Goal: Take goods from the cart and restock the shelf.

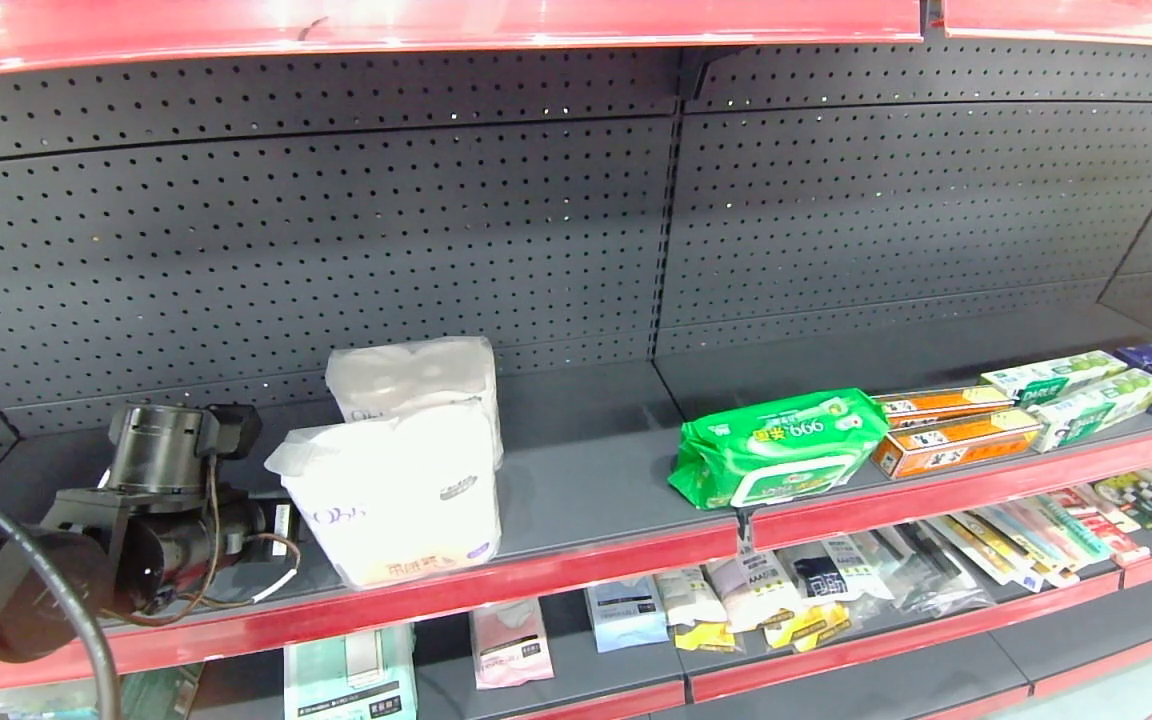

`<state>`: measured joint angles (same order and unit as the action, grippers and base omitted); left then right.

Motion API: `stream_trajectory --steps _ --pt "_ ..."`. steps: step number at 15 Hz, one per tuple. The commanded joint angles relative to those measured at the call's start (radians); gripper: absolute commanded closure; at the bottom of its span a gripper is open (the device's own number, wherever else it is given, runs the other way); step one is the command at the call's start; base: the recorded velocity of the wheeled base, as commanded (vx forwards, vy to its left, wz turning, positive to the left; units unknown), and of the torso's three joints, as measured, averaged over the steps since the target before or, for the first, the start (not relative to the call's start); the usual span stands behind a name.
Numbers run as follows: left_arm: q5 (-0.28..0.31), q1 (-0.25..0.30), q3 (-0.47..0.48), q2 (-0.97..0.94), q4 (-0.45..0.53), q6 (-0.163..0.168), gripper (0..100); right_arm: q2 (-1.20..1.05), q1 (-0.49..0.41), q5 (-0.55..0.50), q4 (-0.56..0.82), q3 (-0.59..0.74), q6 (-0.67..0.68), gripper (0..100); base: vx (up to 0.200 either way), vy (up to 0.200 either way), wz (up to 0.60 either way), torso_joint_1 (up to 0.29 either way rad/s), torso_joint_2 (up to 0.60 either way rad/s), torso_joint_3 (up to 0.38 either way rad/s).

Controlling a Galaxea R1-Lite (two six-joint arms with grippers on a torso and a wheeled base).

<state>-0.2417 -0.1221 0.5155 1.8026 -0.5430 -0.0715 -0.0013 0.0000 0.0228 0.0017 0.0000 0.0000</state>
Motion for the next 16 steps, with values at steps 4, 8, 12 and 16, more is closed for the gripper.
stream_trajectory --steps 4,8,12,16 --pt "-0.001 0.001 -0.002 -0.003 0.000 -0.002 0 0.001 0.002 0.000 0.000 0.000 0.000 0 0.000 0.000 0.00 0.000 0.00 0.000" --pt "-0.002 0.018 -0.012 -0.032 0.005 0.001 0 0.001 0.000 0.000 0.000 0.000 0.000 0 0.000 0.000 0.00 0.000 0.00 0.000" --pt "0.053 0.179 -0.071 -0.299 0.113 0.110 0 0.001 0.000 0.000 0.000 0.000 0.000 0 0.000 0.000 0.00 0.000 0.00 0.000" --pt "0.248 0.243 -0.183 -0.951 0.488 0.174 0 0.001 0.000 0.000 0.000 0.000 0.000 0 0.000 0.000 0.00 0.000 0.00 0.000"
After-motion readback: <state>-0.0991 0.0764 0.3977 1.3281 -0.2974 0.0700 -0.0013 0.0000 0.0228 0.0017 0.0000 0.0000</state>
